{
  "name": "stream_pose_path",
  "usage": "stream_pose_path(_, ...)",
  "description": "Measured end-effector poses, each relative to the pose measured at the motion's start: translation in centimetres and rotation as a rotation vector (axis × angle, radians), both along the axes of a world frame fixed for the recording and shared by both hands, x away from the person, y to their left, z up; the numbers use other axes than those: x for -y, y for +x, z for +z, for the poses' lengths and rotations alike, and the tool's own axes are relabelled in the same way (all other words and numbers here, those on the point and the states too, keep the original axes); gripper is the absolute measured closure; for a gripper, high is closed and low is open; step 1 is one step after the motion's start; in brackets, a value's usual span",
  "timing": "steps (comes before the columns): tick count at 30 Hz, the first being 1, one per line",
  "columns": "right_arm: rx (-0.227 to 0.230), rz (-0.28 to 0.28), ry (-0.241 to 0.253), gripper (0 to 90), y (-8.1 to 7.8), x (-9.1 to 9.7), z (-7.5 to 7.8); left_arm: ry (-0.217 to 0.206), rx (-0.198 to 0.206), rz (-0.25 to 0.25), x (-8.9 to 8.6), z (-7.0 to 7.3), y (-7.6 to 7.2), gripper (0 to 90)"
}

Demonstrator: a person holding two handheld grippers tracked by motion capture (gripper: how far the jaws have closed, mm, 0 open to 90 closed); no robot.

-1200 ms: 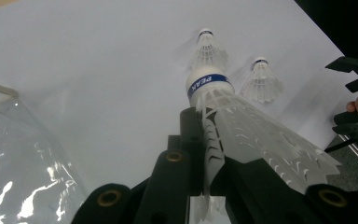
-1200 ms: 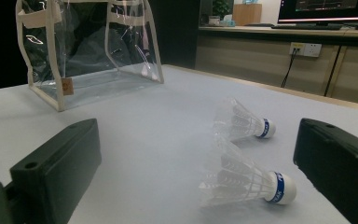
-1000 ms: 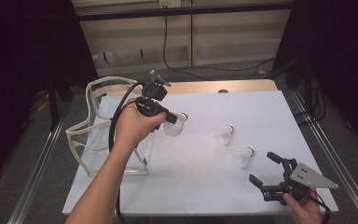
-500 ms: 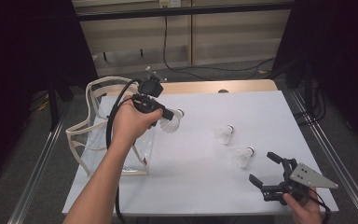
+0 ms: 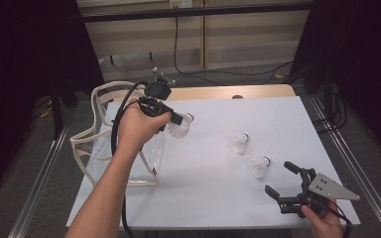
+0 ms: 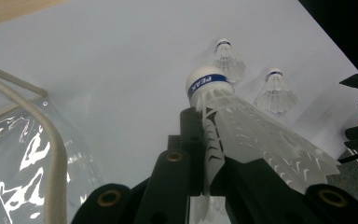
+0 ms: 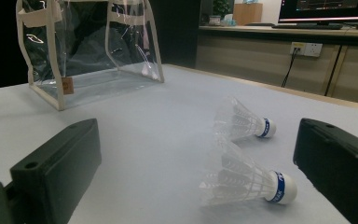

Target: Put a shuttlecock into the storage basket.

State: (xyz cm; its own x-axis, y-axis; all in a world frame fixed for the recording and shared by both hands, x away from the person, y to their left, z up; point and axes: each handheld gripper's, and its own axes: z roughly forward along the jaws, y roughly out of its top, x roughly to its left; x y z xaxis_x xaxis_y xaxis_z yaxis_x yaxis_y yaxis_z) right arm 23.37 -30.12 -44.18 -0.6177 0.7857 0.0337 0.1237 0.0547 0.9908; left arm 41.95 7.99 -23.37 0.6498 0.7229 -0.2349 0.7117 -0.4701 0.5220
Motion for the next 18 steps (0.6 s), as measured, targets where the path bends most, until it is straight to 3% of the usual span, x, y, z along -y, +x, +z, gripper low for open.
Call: stream_pose_path(18, 0.001, -0.002, 0.002, 0.5, -0.03, 0.02, 0.02, 0.002, -0.003, 0.030, -0.25, 0.04, 0.70, 89.3)
